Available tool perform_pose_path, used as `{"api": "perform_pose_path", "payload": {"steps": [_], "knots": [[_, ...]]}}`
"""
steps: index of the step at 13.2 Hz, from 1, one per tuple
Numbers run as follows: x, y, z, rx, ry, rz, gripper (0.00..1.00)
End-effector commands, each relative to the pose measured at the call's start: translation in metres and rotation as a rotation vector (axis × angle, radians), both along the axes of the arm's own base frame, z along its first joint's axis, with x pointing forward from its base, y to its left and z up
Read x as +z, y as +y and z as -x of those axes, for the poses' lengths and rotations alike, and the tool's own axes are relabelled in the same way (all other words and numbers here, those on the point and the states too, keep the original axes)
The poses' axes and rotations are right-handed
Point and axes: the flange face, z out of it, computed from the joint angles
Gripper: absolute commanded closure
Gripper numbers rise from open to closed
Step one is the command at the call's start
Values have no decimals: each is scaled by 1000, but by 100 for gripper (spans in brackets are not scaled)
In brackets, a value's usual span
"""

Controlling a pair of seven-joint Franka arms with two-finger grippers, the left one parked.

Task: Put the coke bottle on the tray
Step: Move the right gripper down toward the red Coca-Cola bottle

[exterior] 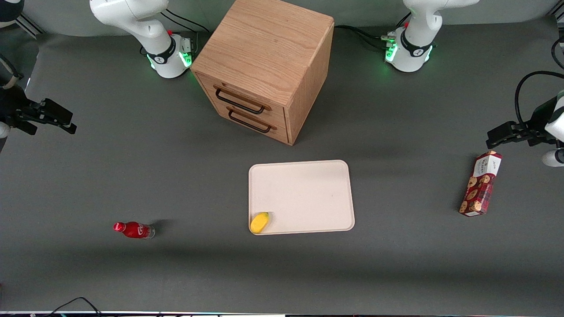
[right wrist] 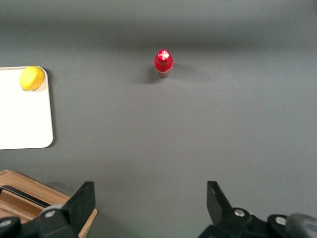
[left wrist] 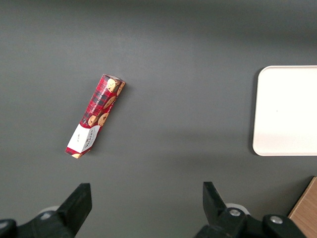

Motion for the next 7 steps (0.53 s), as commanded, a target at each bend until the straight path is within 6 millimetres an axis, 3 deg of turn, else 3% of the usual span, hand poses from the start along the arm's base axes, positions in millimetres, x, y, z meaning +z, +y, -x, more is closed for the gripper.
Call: {"api": "perform_pose_path", "payload": {"steps": [1,4,7], "knots": [[7,1,4,12,-4,23,0],[-2,11,-11,12,-2,26,0],[-37,30,-71,33,7,78,0]]}}
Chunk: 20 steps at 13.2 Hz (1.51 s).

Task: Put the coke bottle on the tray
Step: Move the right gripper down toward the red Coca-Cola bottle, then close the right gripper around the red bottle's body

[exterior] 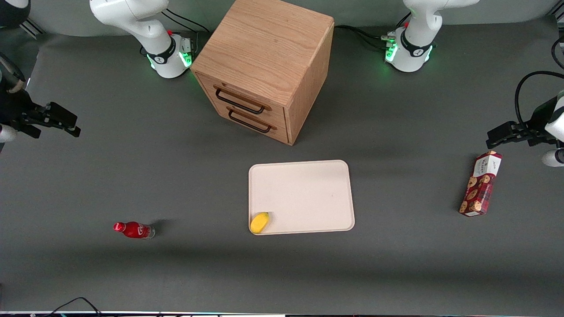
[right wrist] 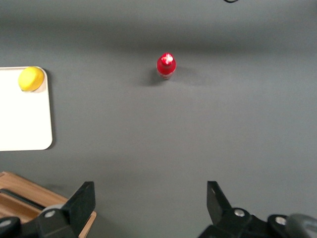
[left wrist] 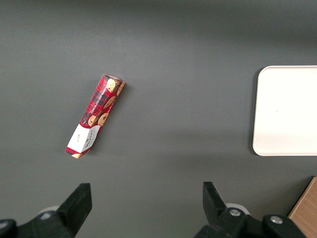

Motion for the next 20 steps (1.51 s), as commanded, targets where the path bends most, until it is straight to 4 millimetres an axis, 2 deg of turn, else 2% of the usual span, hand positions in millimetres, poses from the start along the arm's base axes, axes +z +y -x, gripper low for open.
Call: {"api": "perform_pose_path", "payload": {"steps": [1,4,7,10,17,20], "knots": [[-33,21,-72,26,-25,75,0],[-87,30,-119,105,-70,114,0],[-140,12,-146,123,-75,56,0],[-199,-20,-162,205,-29,1,0],[-300,-22,-179,191,26,-18,0],[-309,-23,-178,186,25,-30,0]]}}
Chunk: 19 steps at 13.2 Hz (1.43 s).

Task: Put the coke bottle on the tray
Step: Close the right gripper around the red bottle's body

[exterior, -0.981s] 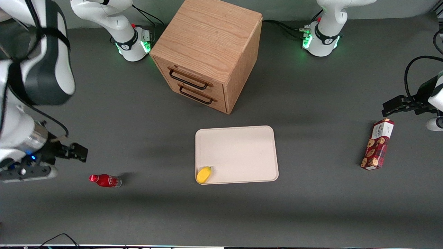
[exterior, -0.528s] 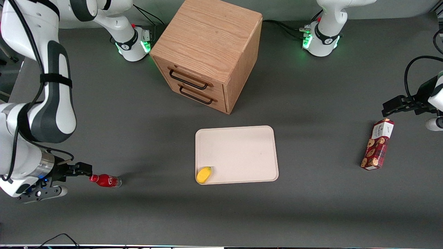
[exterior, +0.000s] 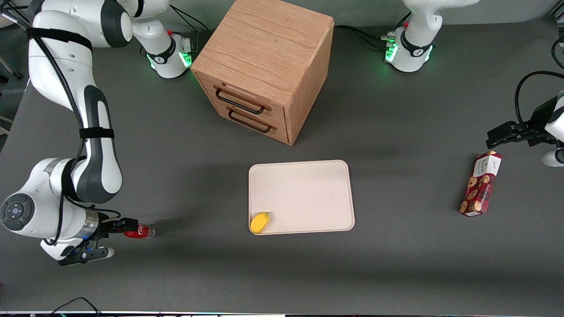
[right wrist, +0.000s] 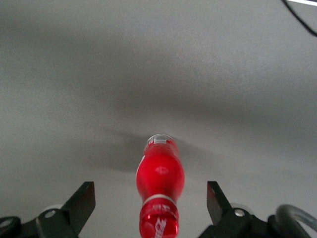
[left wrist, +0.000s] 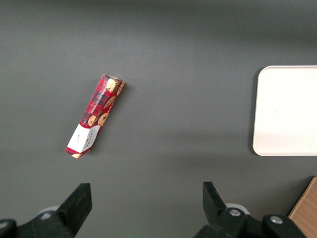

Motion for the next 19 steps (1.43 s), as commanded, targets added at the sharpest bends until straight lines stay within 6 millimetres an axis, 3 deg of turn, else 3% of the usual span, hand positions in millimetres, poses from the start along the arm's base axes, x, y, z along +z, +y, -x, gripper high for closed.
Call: {"api": "perform_pose_path", "payload": {"steps": [1,7,8,11,14,16,19], "knots": [[0,-3,-3,12,-6,-20,0],[-15,-8,6,4,32,-11,1],[-17,-9,7,4,37,-12,8],[-15,-9,7,-1,36,-10,63],[-9,-6,6,3,27,-8,98],[0,-5,6,-2,24,-9,100],[52,-6,11,4,37,6,100]]}}
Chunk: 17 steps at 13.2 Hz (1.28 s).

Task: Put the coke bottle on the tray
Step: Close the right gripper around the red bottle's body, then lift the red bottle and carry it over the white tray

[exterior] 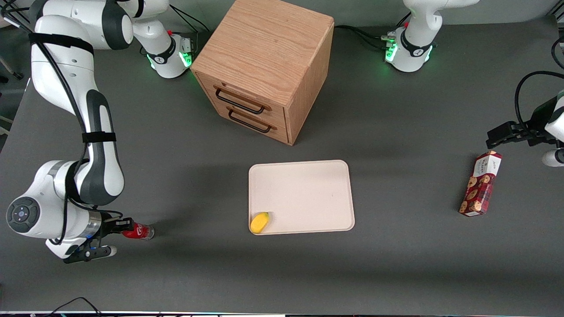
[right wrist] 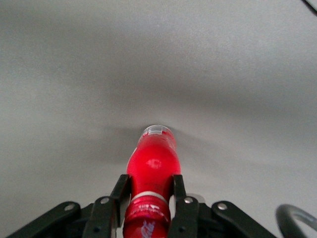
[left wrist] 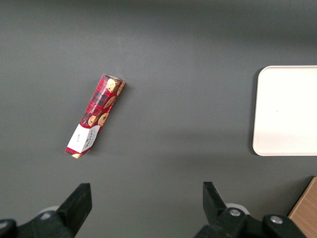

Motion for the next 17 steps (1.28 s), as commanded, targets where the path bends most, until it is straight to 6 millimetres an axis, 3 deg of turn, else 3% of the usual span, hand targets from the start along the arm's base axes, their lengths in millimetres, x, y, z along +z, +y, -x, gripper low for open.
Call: {"api": "perform_pose_path", "payload": {"steps": [1,5,8,11,14,15,17], "knots": [[73,5,10,20,16,-11,100],[158,27,38,0,55,-12,100],[214,78,65,-60,67,-16,100],[241,159,87,-150,84,-56,100],[238,270,118,-260,79,-18,100],[228,302,125,-295,84,-33,100],[199,348,128,-332,77,-46,100]]}}
